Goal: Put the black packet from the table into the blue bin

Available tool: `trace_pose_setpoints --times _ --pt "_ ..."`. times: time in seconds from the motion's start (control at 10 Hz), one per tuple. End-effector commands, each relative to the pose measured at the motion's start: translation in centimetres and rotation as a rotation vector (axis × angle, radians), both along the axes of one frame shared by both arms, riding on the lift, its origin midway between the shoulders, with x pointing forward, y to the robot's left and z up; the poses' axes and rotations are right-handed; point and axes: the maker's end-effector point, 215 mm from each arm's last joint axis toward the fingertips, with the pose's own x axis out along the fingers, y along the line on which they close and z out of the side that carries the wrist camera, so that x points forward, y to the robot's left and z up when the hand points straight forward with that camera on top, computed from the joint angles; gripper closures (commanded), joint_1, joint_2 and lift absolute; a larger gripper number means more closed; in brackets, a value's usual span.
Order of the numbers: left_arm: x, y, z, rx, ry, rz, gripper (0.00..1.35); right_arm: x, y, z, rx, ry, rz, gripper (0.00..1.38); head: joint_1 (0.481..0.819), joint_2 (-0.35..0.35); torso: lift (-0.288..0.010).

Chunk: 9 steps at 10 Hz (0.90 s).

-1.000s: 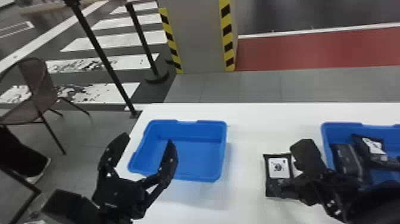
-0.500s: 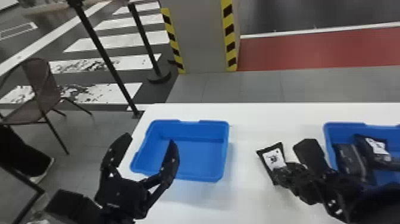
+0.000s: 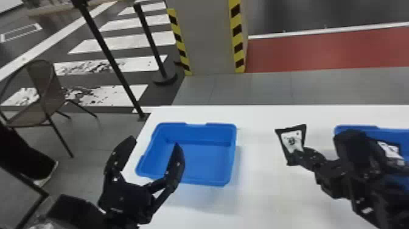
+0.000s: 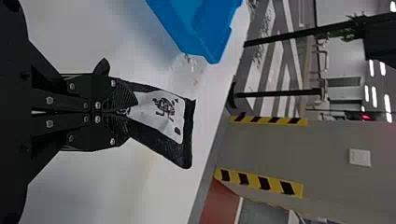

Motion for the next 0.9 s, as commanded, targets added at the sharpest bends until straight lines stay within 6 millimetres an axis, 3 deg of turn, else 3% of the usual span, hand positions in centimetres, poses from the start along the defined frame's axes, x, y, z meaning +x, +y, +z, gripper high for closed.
trace_pose_setpoints --times 0.0,0.1,0.2,0.4,0.5,0.6,0.7,0.8 --pt "0.0 0.1 0.1 -0.004 -0.002 0.003 0.12 0.6 -5.2 4.7 0.019 -0.103 -0.107 1.19 0.695 0.278 -0.11" --pt "-0.1 0.1 0.1 -0.004 -0.002 0.003 0.11 0.9 -9.8 6.3 -0.006 -0.141 -0.196 1.19 0.695 0.233 -0.11" --pt "-0.1 0.2 0.2 -0.002 -0.007 0.004 0.11 0.8 -14.7 6.2 -0.034 -0.143 -0.285 1.19 0.695 0.179 -0.11" --pt "-0.2 0.2 0.1 -0.008 -0.003 0.004 0.11 -0.9 -22.9 4.0 -0.088 -0.071 -0.433 1.16 0.695 0.08 -0.11" --pt "-0.2 0.2 0.0 -0.006 -0.003 0.004 0.11 -1.3 -24.5 2.9 -0.086 -0.041 -0.451 0.79 0.695 0.014 -0.11" --pt "-0.2 0.2 0.0 -0.006 -0.003 0.004 0.11 -1.6 -24.9 3.0 -0.098 -0.044 -0.447 0.32 0.695 -0.023 -0.11" --pt "-0.2 0.2 0.1 -0.005 -0.005 0.004 0.11 -2.3 -24.6 3.3 -0.102 -0.059 -0.438 0.04 0.695 -0.043 -0.11" --pt "-0.3 0.2 0.2 -0.007 -0.008 0.004 0.11 -3.1 -24.0 4.0 -0.093 -0.092 -0.422 0.07 0.695 -0.047 -0.11"
